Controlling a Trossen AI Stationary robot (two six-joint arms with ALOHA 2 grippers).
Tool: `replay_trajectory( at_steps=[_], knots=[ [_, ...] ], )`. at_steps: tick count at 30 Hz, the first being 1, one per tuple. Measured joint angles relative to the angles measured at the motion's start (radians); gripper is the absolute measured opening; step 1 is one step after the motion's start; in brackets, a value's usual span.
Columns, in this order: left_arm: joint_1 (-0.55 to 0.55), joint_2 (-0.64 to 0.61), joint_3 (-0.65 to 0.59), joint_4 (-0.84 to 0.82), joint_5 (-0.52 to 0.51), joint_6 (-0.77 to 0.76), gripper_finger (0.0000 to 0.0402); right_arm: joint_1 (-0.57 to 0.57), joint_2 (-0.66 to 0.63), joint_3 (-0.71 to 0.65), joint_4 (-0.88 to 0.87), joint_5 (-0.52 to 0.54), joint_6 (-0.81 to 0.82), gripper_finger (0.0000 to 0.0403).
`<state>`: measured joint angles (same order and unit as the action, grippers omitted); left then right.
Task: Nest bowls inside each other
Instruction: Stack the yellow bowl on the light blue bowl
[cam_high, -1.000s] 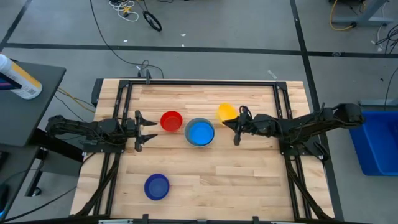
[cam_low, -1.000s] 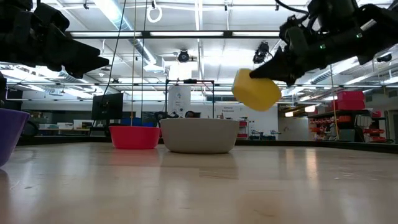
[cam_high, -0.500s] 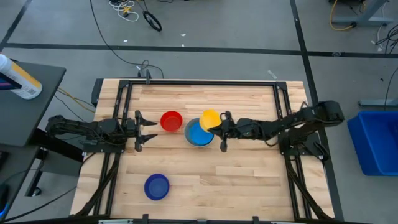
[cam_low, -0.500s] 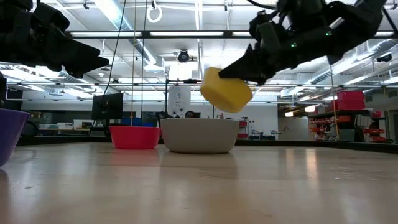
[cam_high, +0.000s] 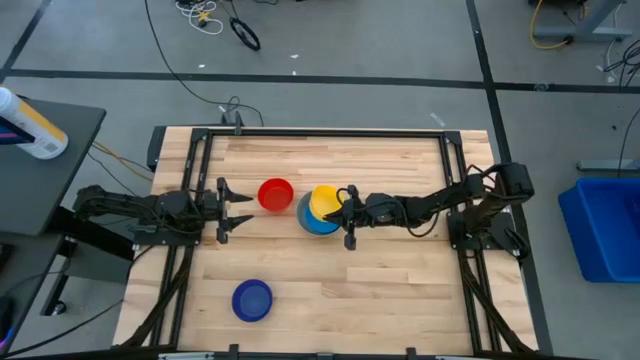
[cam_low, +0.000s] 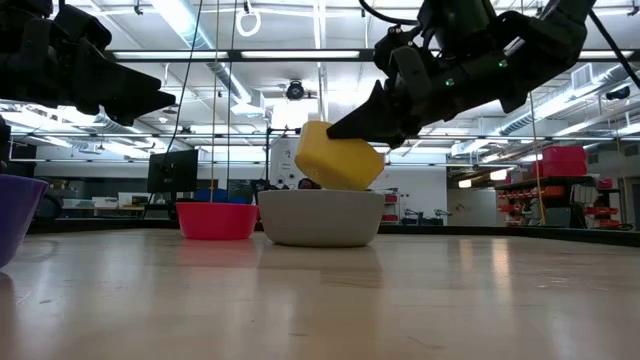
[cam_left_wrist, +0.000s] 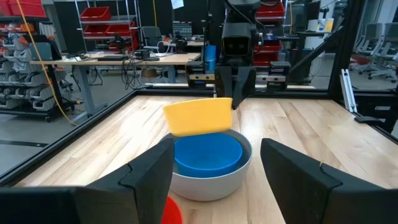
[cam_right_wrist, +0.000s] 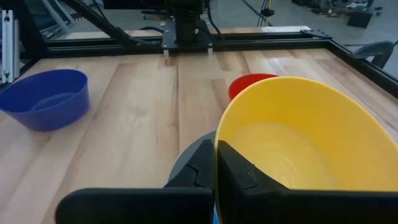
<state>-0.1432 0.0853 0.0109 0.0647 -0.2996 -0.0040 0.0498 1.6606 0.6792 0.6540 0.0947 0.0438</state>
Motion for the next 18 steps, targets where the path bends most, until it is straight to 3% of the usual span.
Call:
replay_trajectory(
  at_steps=[13, 18],
  knots=[
    [0.0, 0.0, 0.0, 0.0, -0.003, 0.0, 0.0247, 0.0, 0.0, 0.0, -0.033, -0.048, 0.04, 0.0],
    [0.0, 0.0, 0.0, 0.0, -0.003, 0.0, 0.0247, 0.0, 0.0, 0.029, -0.121, -0.07, 0.046, 0.0]
  ],
)
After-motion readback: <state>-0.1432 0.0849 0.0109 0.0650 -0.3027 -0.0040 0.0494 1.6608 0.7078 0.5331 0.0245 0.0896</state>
